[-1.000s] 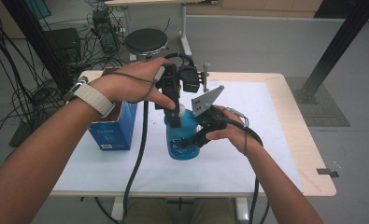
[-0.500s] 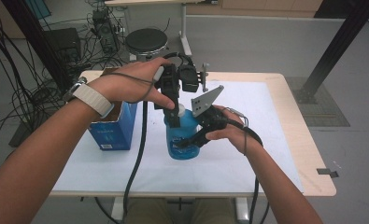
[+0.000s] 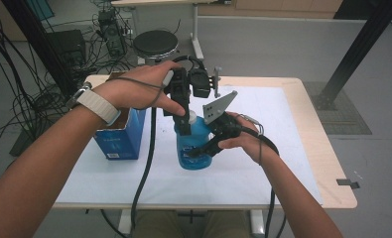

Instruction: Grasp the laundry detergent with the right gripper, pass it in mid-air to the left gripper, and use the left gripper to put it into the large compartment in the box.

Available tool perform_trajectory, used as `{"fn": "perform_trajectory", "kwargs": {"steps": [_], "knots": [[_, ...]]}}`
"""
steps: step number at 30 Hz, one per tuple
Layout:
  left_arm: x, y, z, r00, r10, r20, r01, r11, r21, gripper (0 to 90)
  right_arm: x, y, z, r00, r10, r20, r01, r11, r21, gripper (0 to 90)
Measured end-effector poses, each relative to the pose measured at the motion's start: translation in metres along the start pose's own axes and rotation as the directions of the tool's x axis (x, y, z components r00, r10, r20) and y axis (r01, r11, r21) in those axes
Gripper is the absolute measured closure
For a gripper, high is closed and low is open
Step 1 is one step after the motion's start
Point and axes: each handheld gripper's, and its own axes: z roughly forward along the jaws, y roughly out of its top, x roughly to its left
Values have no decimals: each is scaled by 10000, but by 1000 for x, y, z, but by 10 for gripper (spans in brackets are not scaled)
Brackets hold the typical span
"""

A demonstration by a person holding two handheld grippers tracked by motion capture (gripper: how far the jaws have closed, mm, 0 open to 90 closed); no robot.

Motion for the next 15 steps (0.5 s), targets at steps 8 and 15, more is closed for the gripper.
{"fn": "perform_trajectory", "kwargs": {"steps": [8, 15], "knots": [[-1, -1, 0, 10000, 8, -37, -8, 10000, -29, 79, 0, 0, 0, 10000, 27, 28, -28, 10000, 39, 431], [-2, 0, 0, 10000, 7, -66, -7, 10000, -33, 79, 0, 0, 1, 10000, 5, 8, -5, 10000, 41, 431]]}}
